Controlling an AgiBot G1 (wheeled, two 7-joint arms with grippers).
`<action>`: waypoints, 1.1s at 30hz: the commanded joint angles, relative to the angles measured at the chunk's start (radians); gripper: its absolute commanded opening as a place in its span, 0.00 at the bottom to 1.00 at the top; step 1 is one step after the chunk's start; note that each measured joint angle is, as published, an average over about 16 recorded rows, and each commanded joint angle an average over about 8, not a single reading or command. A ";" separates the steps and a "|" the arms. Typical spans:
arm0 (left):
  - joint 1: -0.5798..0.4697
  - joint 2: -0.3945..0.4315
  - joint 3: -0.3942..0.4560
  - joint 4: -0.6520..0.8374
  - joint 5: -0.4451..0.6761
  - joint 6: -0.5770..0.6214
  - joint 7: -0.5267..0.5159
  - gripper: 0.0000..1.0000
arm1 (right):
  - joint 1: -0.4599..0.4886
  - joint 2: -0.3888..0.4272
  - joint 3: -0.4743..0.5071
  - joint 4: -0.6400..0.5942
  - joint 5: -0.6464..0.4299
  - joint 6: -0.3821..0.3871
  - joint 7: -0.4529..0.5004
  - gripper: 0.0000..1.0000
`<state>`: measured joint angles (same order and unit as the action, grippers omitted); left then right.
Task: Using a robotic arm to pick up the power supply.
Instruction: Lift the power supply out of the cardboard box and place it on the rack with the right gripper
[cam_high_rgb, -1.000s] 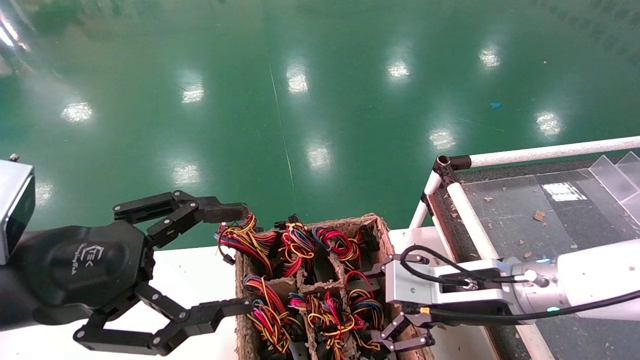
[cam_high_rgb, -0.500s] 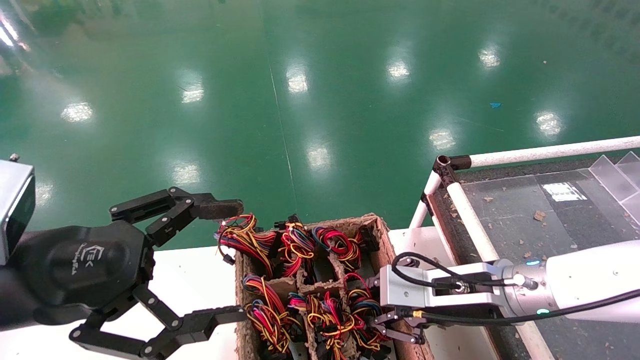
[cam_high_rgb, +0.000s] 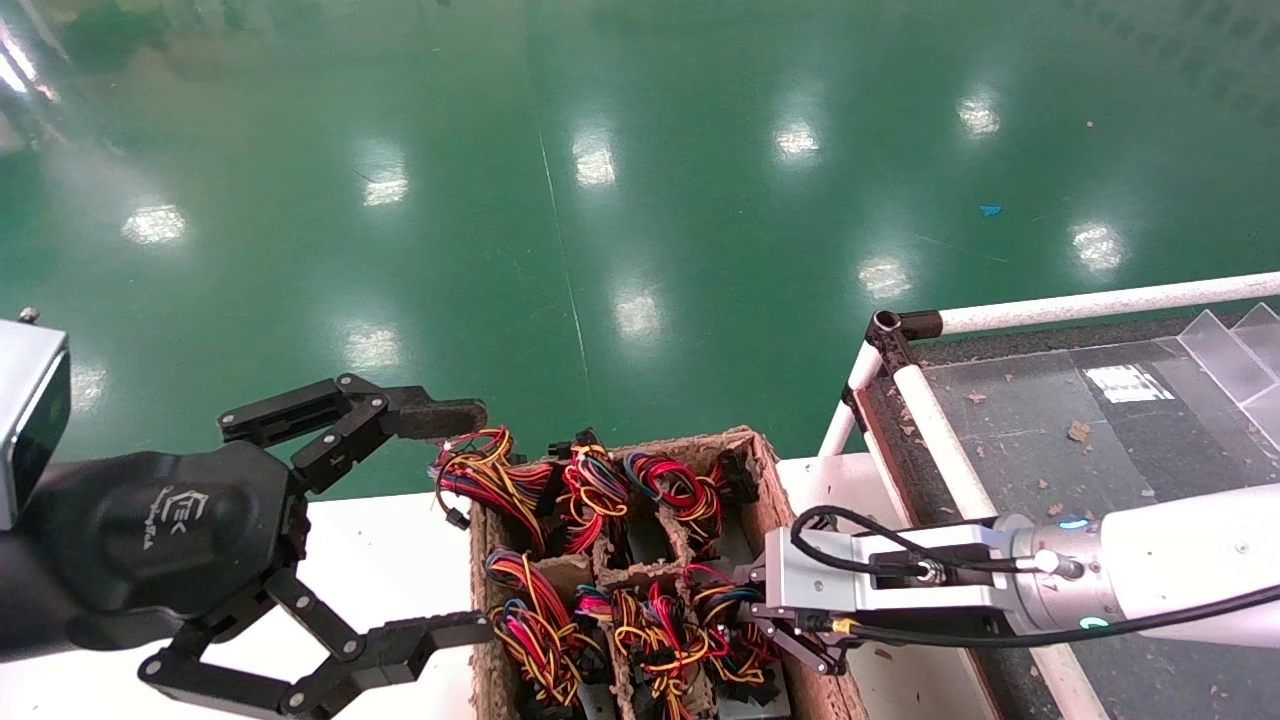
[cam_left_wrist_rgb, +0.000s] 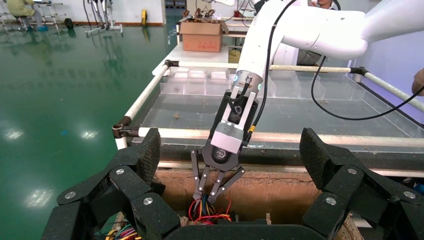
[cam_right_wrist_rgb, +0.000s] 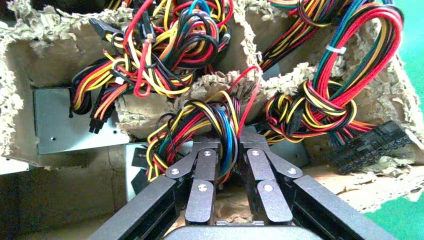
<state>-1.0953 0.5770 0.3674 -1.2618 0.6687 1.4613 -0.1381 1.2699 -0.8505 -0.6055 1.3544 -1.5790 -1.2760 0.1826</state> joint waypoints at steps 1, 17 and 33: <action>0.000 0.000 0.000 0.000 0.000 0.000 0.000 1.00 | -0.002 0.002 0.004 0.001 0.004 0.005 -0.004 0.00; 0.000 0.000 0.000 0.000 0.000 0.000 0.000 1.00 | 0.086 0.151 0.197 0.008 0.349 -0.100 -0.150 0.00; 0.000 0.000 0.000 0.000 0.000 0.000 0.000 1.00 | 0.059 0.322 0.389 -0.008 0.441 0.041 -0.265 0.00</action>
<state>-1.0953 0.5769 0.3677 -1.2618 0.6685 1.4612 -0.1380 1.3230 -0.5313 -0.2208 1.3497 -1.1510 -1.2218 -0.0751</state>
